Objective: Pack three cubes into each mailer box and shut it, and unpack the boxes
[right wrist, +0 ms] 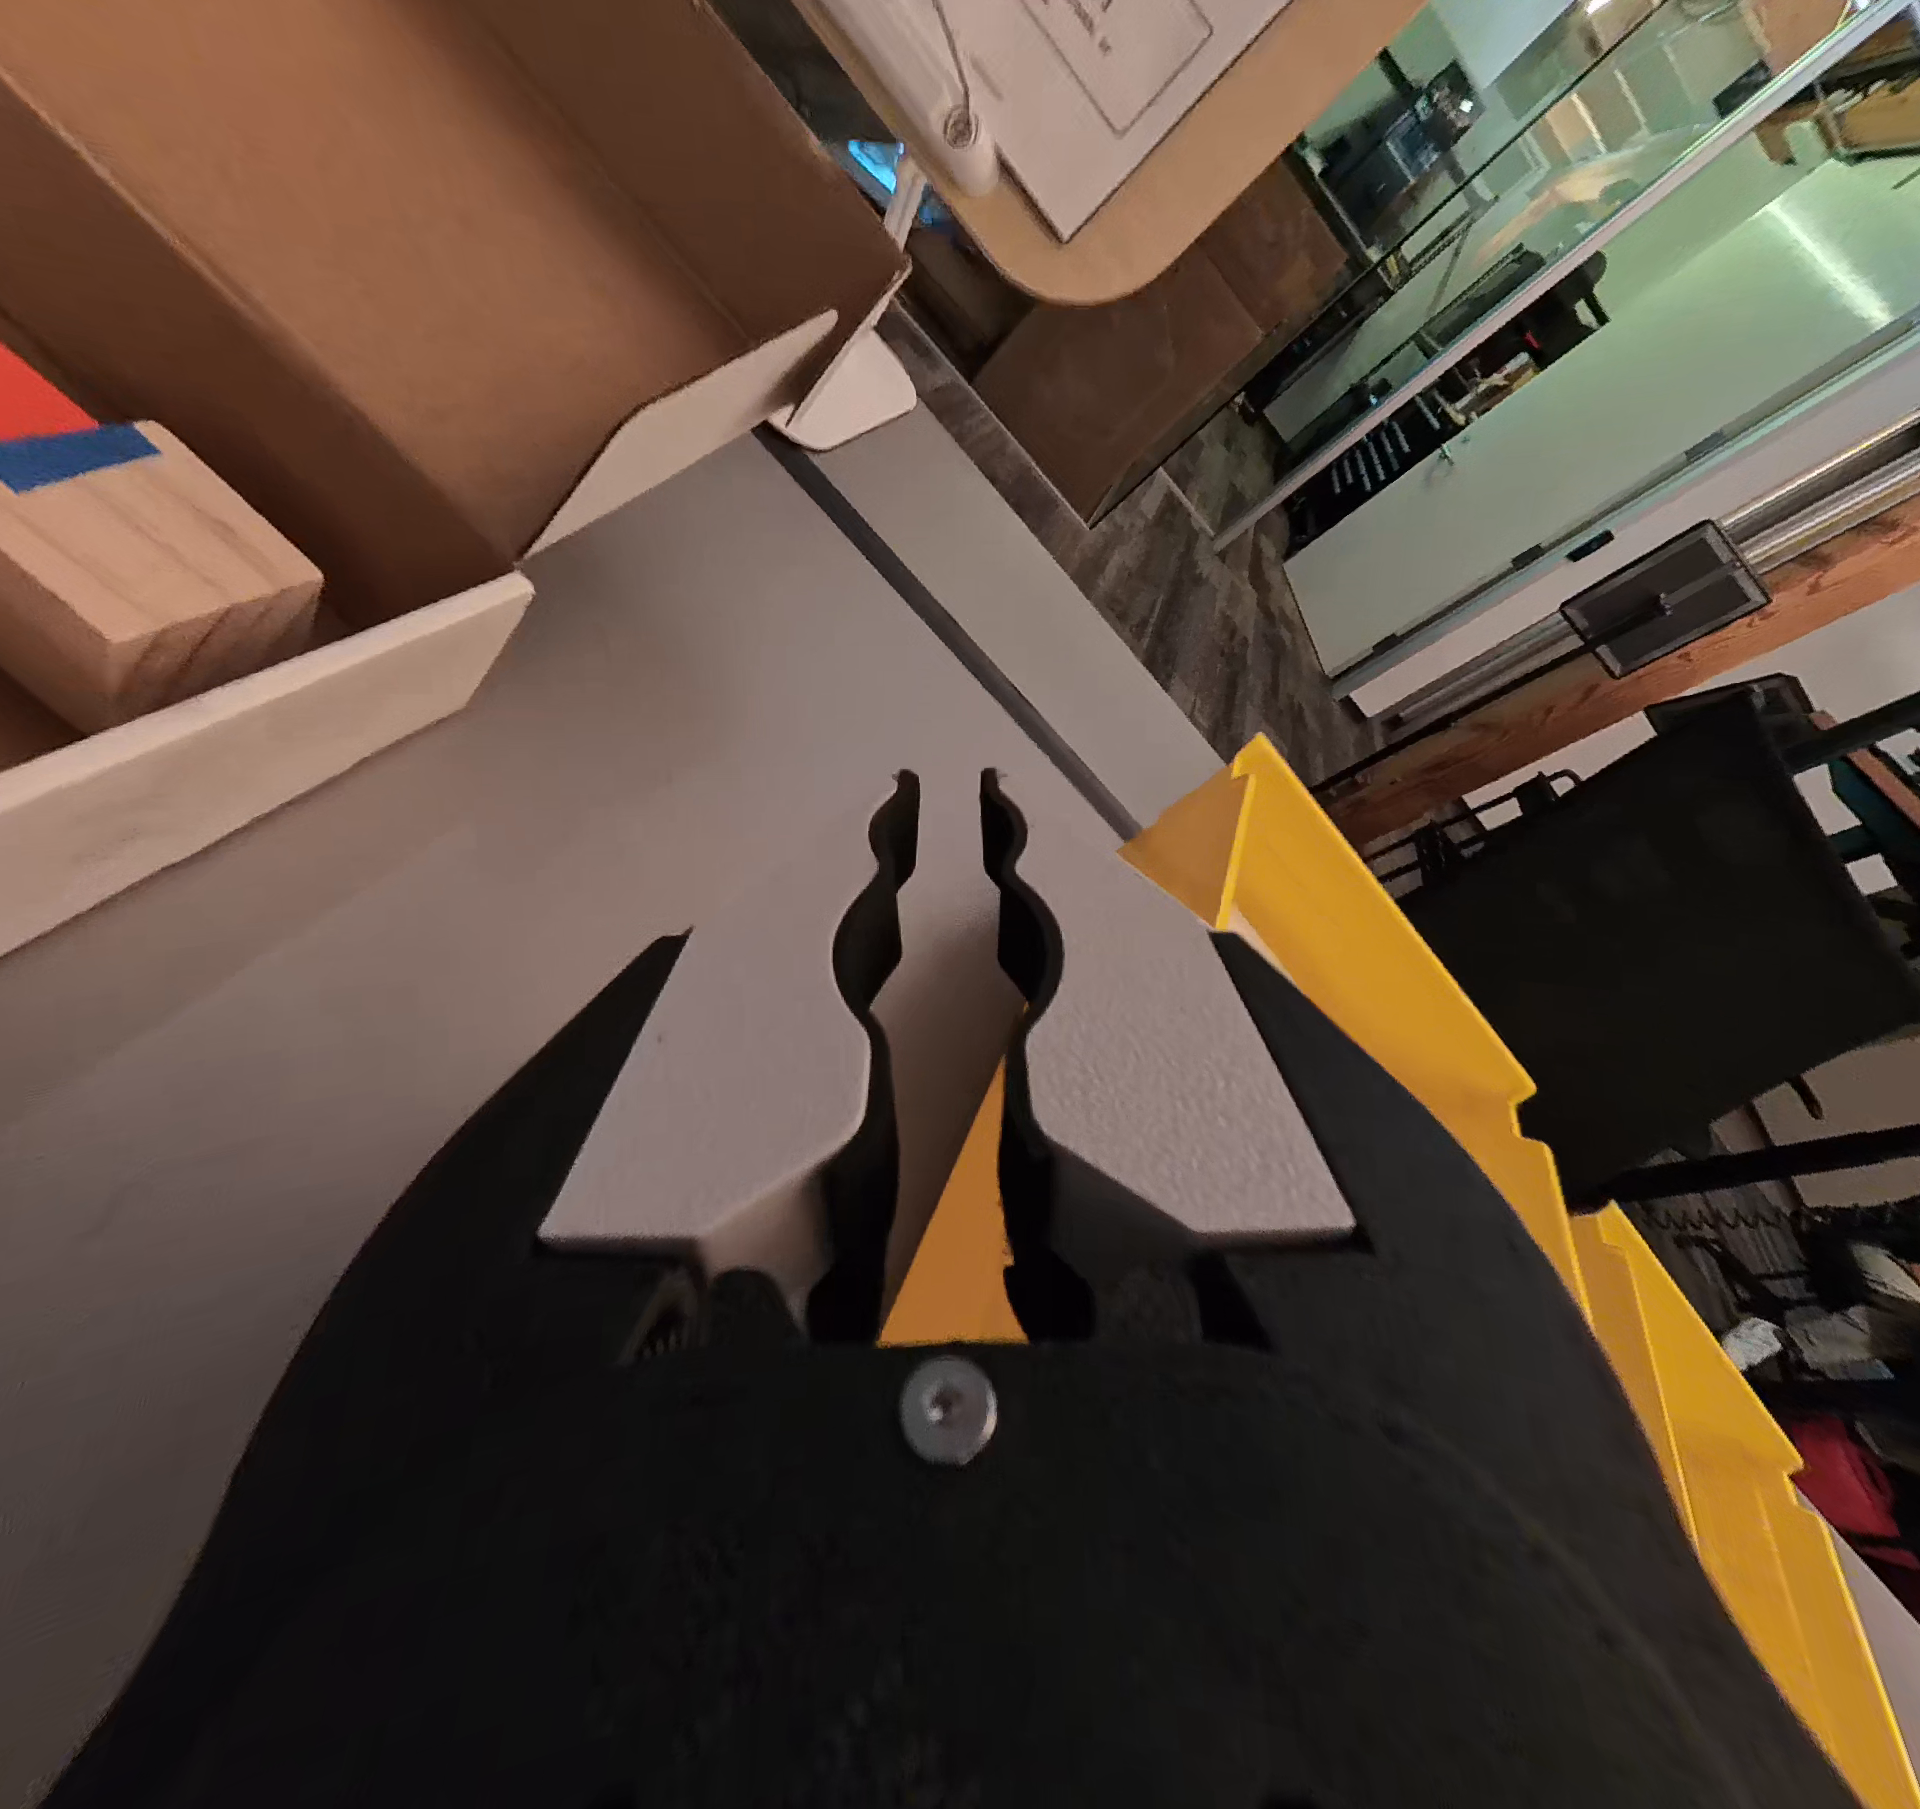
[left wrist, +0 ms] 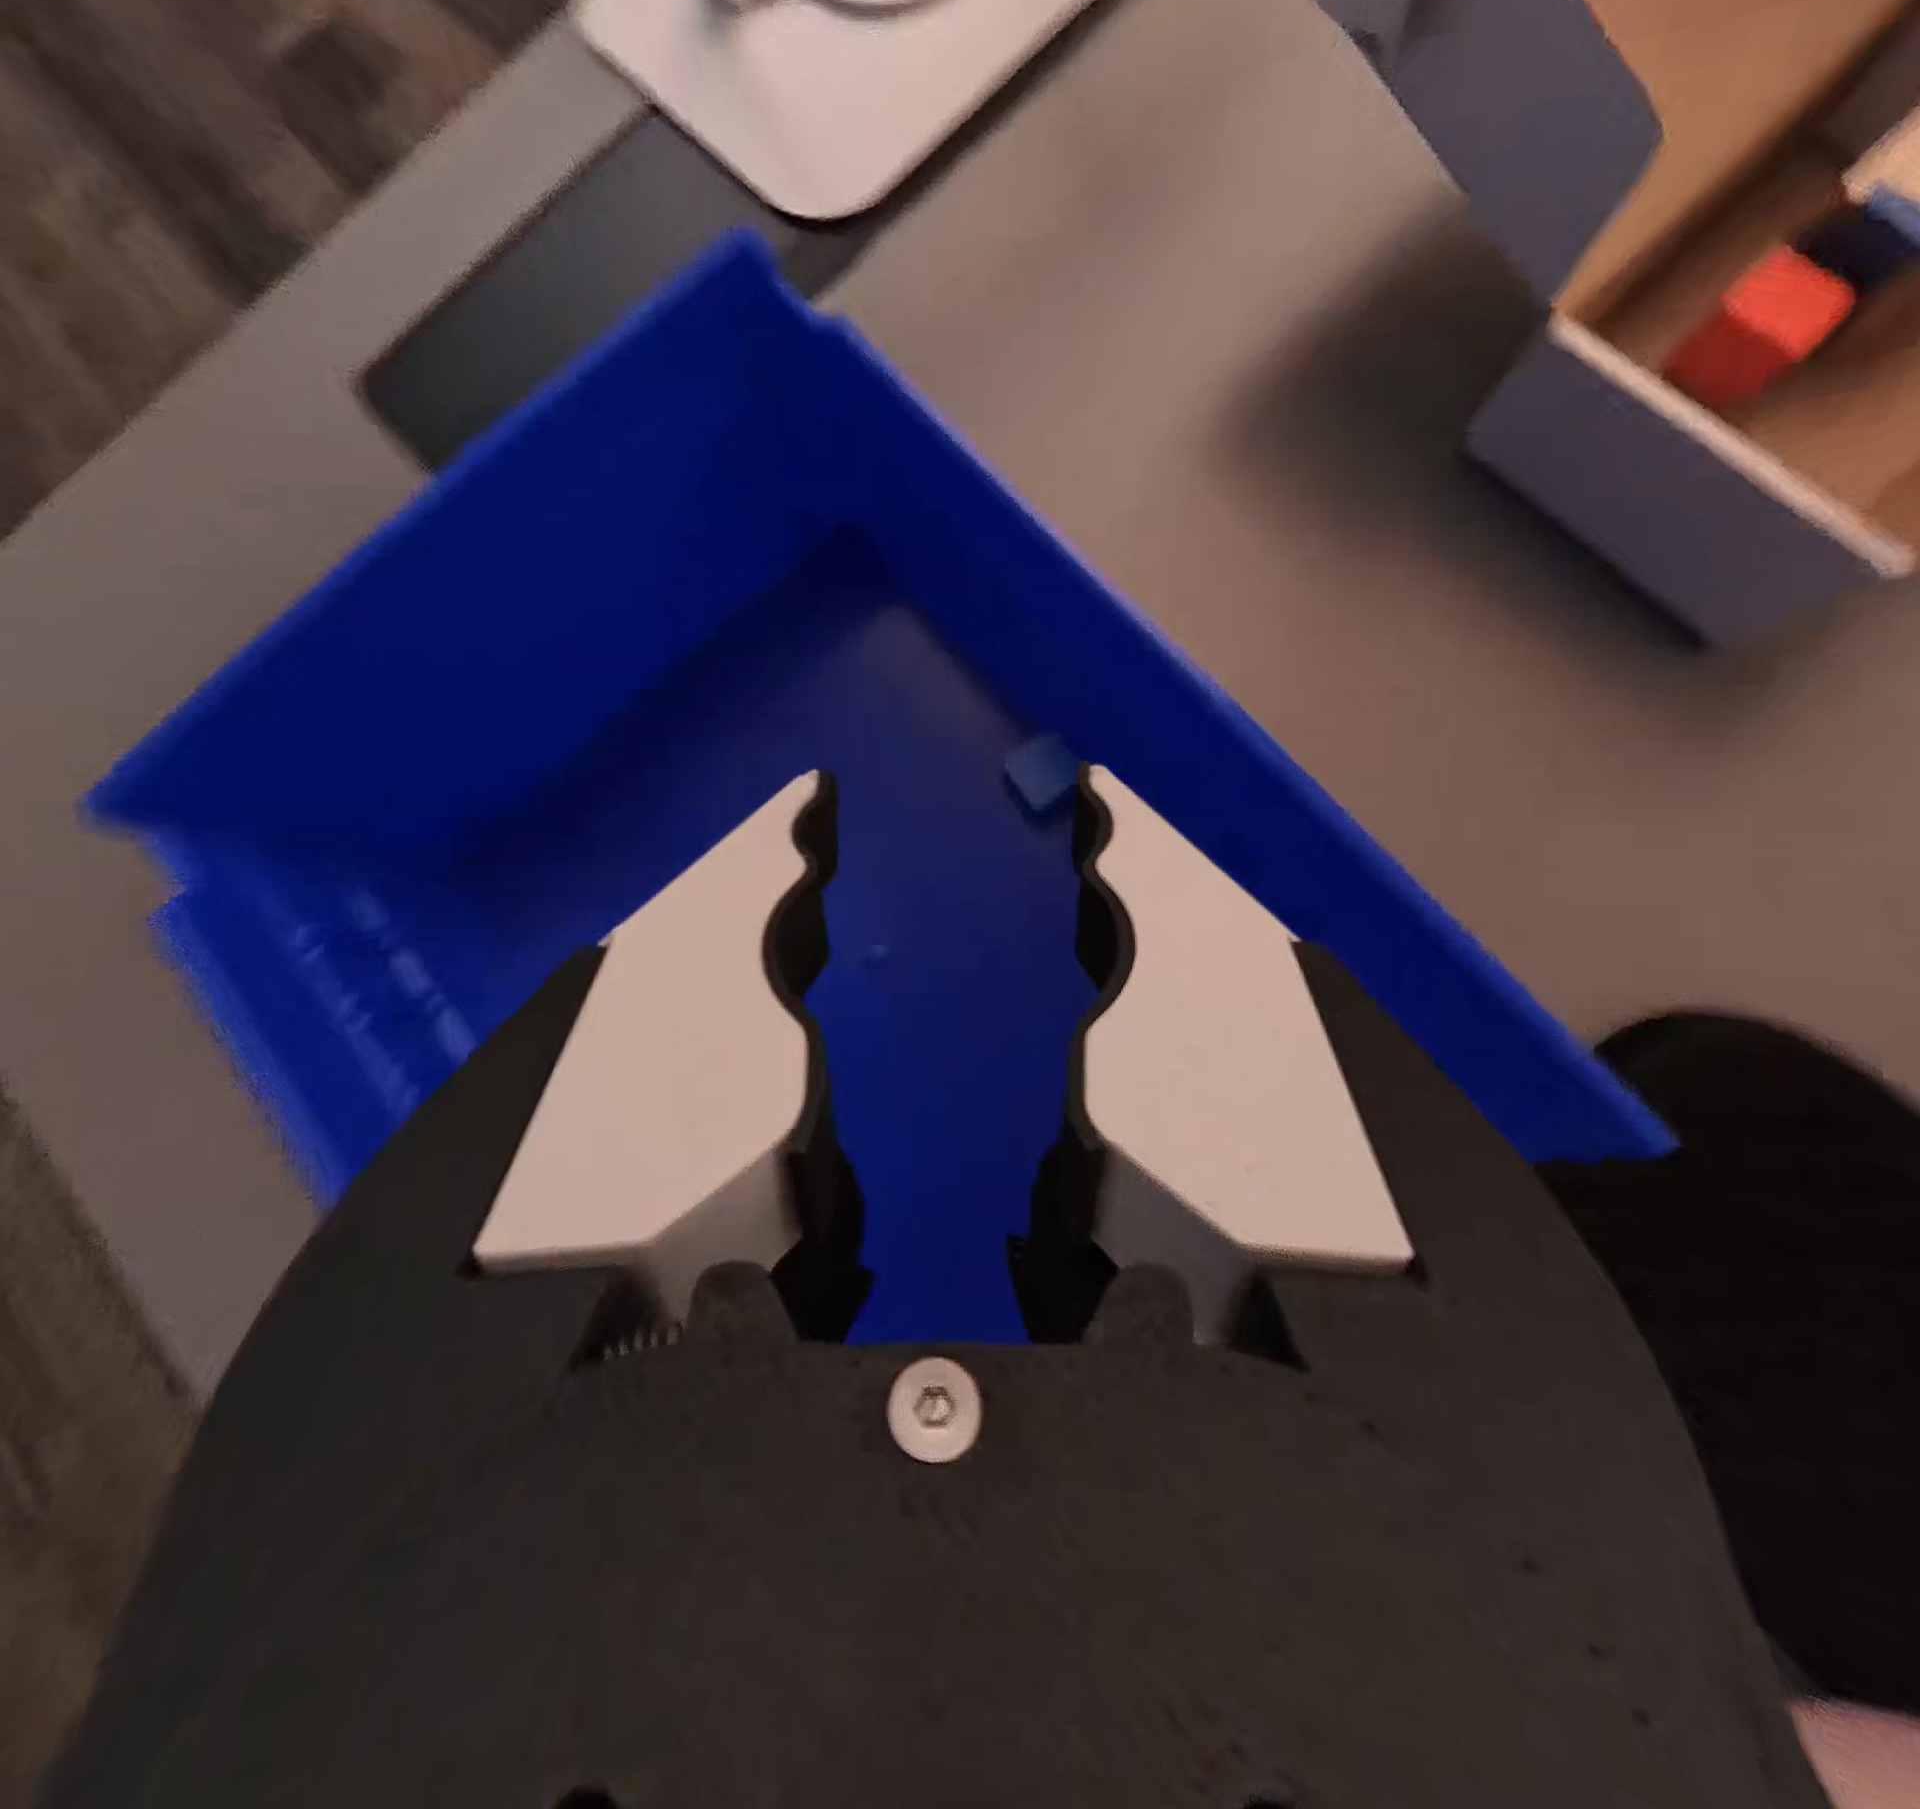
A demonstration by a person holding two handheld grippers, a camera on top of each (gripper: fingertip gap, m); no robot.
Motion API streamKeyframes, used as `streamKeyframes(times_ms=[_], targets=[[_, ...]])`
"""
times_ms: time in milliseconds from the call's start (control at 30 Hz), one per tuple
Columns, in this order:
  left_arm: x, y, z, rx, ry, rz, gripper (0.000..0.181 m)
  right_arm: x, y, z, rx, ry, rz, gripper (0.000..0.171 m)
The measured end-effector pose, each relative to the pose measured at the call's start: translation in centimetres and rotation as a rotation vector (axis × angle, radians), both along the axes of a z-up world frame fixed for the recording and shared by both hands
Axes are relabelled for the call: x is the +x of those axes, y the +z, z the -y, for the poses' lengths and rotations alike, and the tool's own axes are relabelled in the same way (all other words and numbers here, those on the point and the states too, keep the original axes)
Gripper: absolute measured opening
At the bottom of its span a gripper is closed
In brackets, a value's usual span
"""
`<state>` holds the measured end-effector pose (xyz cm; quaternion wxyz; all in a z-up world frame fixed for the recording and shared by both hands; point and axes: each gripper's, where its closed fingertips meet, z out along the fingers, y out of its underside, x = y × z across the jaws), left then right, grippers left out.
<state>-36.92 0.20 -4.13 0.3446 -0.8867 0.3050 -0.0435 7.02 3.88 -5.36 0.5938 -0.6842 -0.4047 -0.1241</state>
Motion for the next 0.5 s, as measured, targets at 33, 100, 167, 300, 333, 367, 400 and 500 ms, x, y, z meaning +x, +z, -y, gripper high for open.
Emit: streamKeyframes(times_ms=[33,100,167,300,333,367,400,500], targets=[[0.4,-1.7,0.2,-0.031,-0.073,-0.017,0.039,-0.1,0.6,0.2,0.009,0.004,-0.029,0.011],[-0.3,-4.5,0.3,-0.144,-0.104,-0.078,0.042,-0.4,2.1,0.9,0.011,0.035,-0.132,0.011],[-1.2,-6.2,0.1,-0.208,-0.103,-0.164,0.048,-0.3,3.6,1.4,0.029,0.048,-0.226,0.01],[1.2,-8.0,0.0,-0.209,-0.284,-0.162,0.049,0.5,4.4,2.0,0.048,0.074,-0.299,0.01],[2.0,-8.2,0.3,-0.231,-0.322,-0.117,0.049,0.6,4.3,2.1,0.046,0.08,-0.305,0.011],[2.3,-8.5,0.2,-0.248,-0.332,-0.091,0.05,0.8,4.2,2.1,0.044,0.08,-0.309,0.01],[2.2,-8.7,-0.2,-0.255,-0.321,-0.092,0.053,0.8,4.1,2.1,0.037,0.082,-0.311,0.011],[2.1,-9.5,-0.5,-0.268,-0.336,-0.115,0.051,0.7,3.8,2.2,0.02,0.096,-0.323,0.011]])
